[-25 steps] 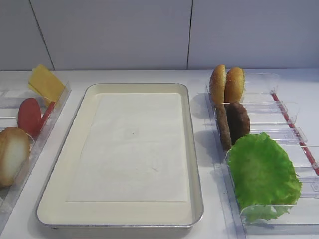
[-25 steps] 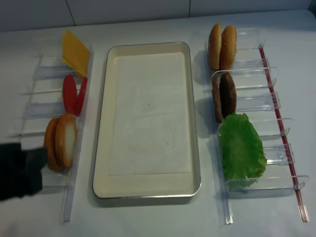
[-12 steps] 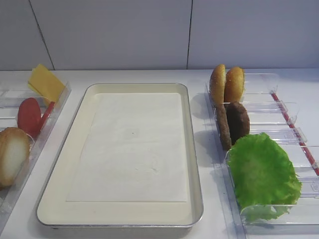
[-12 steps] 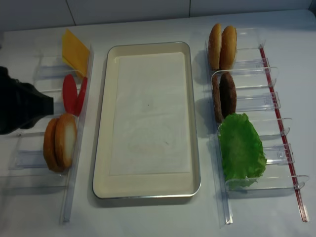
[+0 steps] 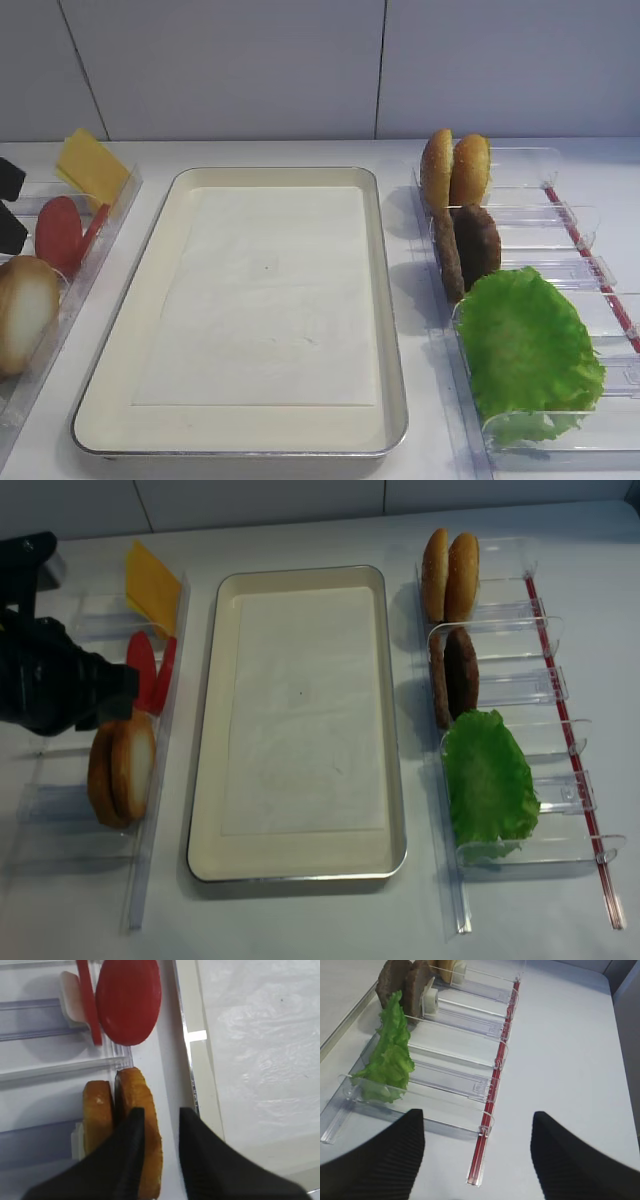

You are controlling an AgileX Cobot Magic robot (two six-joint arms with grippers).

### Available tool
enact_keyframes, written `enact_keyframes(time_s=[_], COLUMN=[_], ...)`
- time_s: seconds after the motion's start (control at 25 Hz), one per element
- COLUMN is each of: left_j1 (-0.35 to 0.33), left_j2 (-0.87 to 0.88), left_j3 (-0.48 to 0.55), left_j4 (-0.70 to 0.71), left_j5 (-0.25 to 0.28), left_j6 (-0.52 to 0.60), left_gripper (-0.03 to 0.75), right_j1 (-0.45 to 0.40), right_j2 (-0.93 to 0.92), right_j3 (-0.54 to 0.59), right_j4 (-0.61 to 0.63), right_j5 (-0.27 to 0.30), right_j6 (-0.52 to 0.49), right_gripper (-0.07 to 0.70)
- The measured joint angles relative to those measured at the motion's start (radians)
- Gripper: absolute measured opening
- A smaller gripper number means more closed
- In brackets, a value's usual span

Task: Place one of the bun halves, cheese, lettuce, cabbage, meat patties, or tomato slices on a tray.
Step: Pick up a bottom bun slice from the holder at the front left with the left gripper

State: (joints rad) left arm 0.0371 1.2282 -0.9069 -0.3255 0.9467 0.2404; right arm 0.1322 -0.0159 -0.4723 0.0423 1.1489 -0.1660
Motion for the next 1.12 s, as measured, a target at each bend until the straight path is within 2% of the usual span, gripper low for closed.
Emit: enact_keyframes(time_s=[0.36, 0.48, 0.72, 0.84, 1.12], left_j1=[0.0, -0.02, -0.088, -0.094, -0.096], left_j2=[0.025, 0.044, 0.069, 0.079, 0.087], left_j3=[-0.002, -0.002, -0.01, -0.011, -0.011], left_j4=[0.043, 0.059, 0.144, 0.168, 0.19], left_j5=[-0.013, -0.015, -0.035, -0.048, -0.037], left_j6=[0.001, -0.001, -0.082, -0.107, -0.137], left_gripper=[0.198, 0.198, 0.198, 0.198, 0.215], right_j1=[0.0, 0.0, 0.0, 0.0, 0.0], right_j2=[0.0, 0.0, 0.0, 0.0, 0.0], right_j3=[0.0, 0.0, 0.0, 0.0, 0.0], right_j4=[0.0, 0.0, 0.0, -0.001, -0.001], right_j5=[0.0, 0.0, 0.0, 0.0, 0.0], right_j6=[0.0, 0.0, -0.002, -0.004, -0.004], right_gripper=[0.497, 0.496, 0.497, 0.496, 0.496])
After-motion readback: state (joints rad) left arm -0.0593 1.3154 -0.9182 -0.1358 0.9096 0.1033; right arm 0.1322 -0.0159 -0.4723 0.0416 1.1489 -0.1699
